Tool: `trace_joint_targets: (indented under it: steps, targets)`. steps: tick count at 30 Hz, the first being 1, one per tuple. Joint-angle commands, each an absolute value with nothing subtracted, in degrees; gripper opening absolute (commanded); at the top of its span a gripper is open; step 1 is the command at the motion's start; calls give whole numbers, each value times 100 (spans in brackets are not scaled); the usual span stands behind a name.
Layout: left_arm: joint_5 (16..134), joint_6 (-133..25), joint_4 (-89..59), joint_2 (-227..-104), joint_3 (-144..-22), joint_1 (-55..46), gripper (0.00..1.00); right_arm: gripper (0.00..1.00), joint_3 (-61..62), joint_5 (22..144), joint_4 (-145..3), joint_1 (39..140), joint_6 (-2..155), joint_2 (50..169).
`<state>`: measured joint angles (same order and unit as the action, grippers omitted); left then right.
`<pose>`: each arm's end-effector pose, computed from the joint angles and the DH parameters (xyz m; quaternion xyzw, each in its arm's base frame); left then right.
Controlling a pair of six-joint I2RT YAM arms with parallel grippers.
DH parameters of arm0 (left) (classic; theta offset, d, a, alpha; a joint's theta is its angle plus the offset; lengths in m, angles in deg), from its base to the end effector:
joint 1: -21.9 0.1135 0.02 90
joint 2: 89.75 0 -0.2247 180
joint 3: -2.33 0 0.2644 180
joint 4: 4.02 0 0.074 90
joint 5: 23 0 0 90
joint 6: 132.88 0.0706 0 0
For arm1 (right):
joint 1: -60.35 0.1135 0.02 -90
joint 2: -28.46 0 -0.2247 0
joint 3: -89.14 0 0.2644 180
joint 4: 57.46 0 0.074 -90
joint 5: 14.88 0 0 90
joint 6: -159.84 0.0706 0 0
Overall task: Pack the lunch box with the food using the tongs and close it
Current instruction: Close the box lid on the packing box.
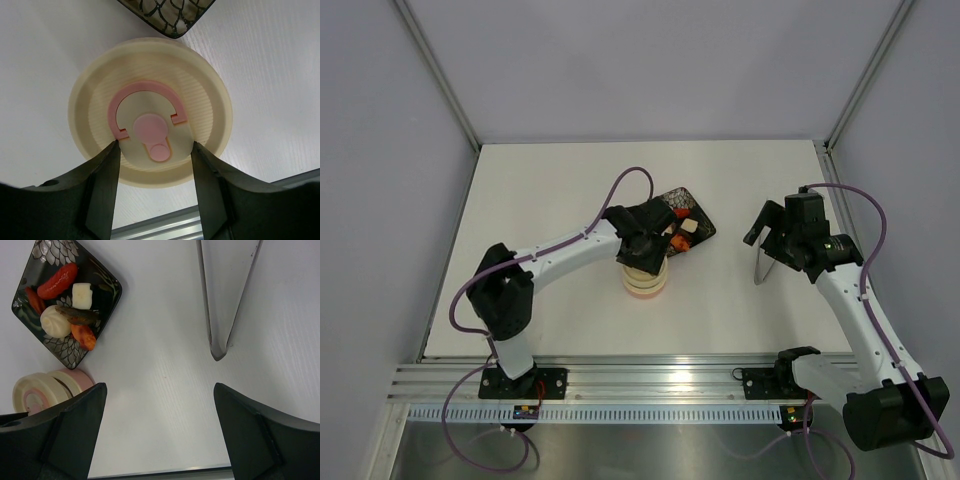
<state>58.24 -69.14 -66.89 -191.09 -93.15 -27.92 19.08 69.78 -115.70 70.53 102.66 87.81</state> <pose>0.2530 -0.2829 0.1728 0.1863 0.9622 -0.0543 0.1912 0.2597 0.0400 0.2495 0.1993 0.9097 0.0922 0.3525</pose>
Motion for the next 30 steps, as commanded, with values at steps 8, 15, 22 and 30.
trace_joint_targets:
  steps: [8, 15, 22, 30]
  targets:
    - [5830, -6749, -6459, -19231, -9366, -2811, 0, 95, 1890, 6915, -11558, 7107, 10289, 8725]
    - [5803, -6758, -6425, -19240, -9235, -2811, 0, 95, 1890, 6932, -11549, 7099, 10289, 8743]
    - [5891, -6723, -6389, -19258, -9103, -2820, 0, 95, 1978, 7046, -11479, 7099, 10298, 8769]
    - [6032, -6406, -6354, -19293, -9024, -2811, 0, 95, 2302, 7898, -11094, 7134, 10438, 8866]
